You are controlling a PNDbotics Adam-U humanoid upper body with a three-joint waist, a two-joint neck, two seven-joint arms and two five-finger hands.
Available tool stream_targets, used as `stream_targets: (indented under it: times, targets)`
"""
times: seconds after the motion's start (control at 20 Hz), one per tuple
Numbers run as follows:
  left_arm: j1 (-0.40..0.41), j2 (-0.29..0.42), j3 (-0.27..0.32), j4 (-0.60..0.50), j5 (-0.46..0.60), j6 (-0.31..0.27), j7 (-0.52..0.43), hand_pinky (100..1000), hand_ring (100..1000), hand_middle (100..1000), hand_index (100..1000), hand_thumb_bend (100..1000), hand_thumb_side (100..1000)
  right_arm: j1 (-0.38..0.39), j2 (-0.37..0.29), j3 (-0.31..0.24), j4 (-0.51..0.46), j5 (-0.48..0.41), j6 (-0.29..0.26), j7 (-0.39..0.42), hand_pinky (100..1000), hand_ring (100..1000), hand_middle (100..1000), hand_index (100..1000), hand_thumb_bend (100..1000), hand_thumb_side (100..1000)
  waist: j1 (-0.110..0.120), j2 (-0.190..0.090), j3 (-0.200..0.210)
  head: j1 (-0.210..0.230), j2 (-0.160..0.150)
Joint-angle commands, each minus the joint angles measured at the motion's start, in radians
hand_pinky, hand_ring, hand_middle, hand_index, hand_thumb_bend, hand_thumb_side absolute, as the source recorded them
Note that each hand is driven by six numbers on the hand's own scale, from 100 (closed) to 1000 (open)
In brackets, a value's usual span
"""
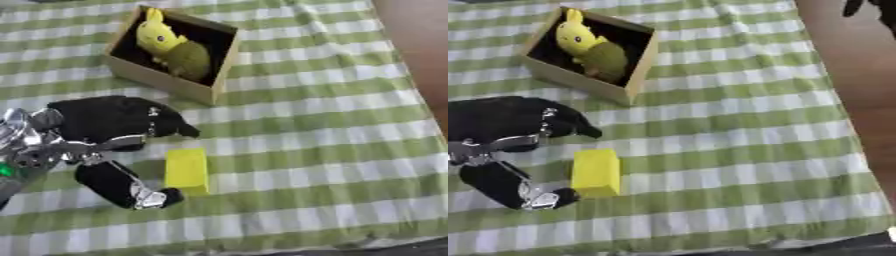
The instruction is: Pick up objects on the table and place them in the box.
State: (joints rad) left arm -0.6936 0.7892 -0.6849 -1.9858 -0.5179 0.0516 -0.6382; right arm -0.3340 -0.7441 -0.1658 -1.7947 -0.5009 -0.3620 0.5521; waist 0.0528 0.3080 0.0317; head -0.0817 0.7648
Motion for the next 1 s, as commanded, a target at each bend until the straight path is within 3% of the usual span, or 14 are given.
stream_targets:
  times: [0.05,0.5,1.0]
  targets:
    - [0.000,0.003,0.013,-0.014,-0.010,0.024,0.000,902,918,811,968,391,718,-0.006,-0.027,-0.014,-0.014,0.004,0.004,0.002,1000,1000,467,897,100,525,0.011,-0.035,0.001,-0.002,0.005]
    - [0.027,-0.023,0.016,-0.002,-0.074,0.085,0.026,900,922,809,961,454,718,0.000,-0.025,-0.015,-0.011,0.010,0.009,0.013,1000,1000,463,896,100,526,0.013,-0.034,-0.001,-0.001,0.005]
    - [0.022,-0.072,-0.011,0.114,-0.159,0.058,0.085,899,922,799,959,516,735,0.003,-0.022,-0.014,-0.007,0.012,0.012,0.029,1000,1000,460,896,100,526,0.014,-0.030,-0.004,0.002,0.005]
